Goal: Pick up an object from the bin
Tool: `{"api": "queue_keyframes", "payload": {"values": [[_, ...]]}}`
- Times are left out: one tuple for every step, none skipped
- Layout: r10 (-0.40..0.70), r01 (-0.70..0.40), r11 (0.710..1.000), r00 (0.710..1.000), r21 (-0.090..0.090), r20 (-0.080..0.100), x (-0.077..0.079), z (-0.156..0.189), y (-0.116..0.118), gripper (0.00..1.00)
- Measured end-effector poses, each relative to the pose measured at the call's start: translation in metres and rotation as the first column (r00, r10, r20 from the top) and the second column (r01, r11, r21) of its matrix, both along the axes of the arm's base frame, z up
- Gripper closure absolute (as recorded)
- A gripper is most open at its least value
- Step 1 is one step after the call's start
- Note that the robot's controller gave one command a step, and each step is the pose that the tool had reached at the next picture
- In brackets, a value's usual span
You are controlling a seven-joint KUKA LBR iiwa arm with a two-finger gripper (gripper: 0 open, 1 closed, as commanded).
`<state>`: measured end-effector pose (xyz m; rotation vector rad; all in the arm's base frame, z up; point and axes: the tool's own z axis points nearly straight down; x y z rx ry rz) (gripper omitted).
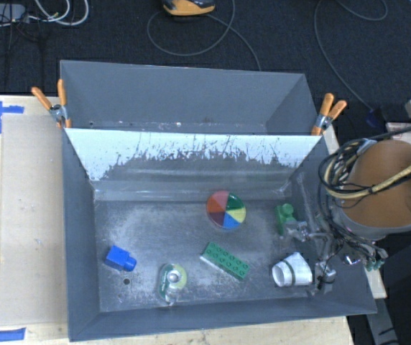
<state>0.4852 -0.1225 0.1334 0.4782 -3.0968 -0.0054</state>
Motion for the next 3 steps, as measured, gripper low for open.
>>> {"api": "queue_keyframes", "payload": {"values": [[0.056, -0.056, 0.998, 0.998, -0.001, 0.005, 0.002, 0.005, -0.007, 0.0], [0.124, -0.124, 0.992, 0.992, 0.001, 0.002, -0.005, -0.041, -0.004, 0.0], [0.109, -0.109, 0.994, 0.994, -0.001, 0.009, -0.012, -0.063, -0.009, 1.0]]}}
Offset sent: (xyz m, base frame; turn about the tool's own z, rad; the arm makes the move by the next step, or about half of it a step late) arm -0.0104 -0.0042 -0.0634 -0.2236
